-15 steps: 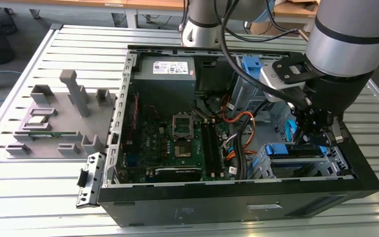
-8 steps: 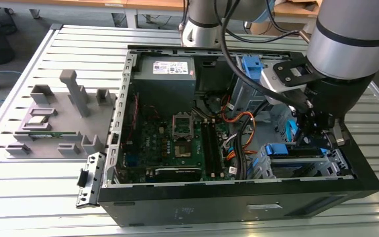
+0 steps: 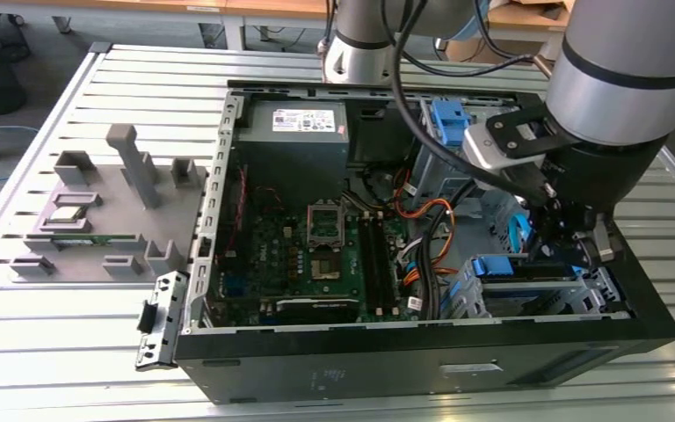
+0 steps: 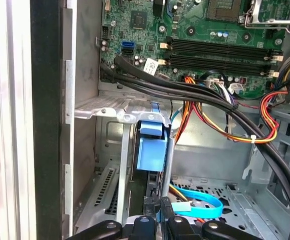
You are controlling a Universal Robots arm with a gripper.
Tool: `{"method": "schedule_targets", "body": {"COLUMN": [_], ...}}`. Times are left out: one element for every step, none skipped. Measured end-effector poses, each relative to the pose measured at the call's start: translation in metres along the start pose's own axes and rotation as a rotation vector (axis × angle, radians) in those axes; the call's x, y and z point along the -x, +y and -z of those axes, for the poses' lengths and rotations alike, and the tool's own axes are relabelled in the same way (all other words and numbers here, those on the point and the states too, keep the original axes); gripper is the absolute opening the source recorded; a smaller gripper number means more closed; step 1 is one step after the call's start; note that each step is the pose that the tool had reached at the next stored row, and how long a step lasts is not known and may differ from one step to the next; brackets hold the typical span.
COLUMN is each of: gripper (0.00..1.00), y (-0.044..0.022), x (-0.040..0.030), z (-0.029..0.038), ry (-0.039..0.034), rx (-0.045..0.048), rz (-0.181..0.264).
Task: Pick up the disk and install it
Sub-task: 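Insert the first disk wire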
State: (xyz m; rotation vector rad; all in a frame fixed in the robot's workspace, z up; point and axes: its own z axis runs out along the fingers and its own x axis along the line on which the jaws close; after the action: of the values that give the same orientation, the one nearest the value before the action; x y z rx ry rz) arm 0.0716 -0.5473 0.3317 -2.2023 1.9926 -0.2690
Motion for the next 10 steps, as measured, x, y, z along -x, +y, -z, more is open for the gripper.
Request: {"method": "schedule_targets", "body": {"gripper": [0.16,0.16,0.16,0.16,0.16,0.16,0.16,0.16,0.16,0.16], "y": [0.0004,0.0008,0.0012,0.0018,0.0023,0.0026,0.0029,0.0031,0.0032,0.0032], "x": [-0.0002,-0.0003,-0.0003,-0.0003,-0.0003,-0.0003,-0.0003,-0.0004,-0.0005,-0.0005], "z": [0.0001,0.0002,0.0002,0.0002,0.0002,0.0000,-0.0002,-0.0003,-0.0004,-0.0004], "ry": [0.0001,0.0001,0.0000,-0.0004,-0.0009,-0.0020,-0.0026,-0.0029,-0.0034,-0.0036], "rx": [-0.0004,-0.0009,-0.0015,-0.0026,-0.0044,-0.0066,-0.0084,-0.0096,-0.0108,-0.0111], "rz": [0.000,0.000,0.000,0.000,0.000,-0.001,-0.001,-0.001,-0.001,-0.001]}}
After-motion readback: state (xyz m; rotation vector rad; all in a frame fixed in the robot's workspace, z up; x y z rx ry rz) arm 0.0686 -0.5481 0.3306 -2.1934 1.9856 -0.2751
